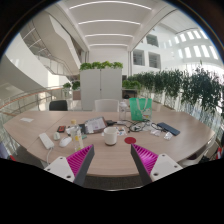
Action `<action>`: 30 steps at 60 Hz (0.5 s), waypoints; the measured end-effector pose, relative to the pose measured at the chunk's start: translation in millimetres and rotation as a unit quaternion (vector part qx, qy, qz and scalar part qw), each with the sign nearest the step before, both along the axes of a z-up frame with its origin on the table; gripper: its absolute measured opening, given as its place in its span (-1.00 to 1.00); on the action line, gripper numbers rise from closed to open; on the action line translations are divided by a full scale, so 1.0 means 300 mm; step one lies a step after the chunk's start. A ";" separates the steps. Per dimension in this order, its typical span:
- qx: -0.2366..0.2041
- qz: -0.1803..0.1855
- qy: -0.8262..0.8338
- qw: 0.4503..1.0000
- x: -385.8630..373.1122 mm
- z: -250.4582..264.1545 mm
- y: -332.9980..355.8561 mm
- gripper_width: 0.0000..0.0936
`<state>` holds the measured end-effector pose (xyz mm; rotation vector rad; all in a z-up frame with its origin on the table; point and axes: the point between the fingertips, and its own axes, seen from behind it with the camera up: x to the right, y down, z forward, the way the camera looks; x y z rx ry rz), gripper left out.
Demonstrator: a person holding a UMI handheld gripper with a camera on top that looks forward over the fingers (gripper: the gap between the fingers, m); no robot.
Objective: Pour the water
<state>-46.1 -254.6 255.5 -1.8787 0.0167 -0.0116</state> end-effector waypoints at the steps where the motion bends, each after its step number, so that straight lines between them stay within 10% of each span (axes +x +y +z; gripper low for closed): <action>1: -0.001 0.006 0.001 1.000 -0.011 -0.007 0.001 0.74; 30: 0.033 0.132 0.018 0.991 -0.648 -0.485 0.687 0.73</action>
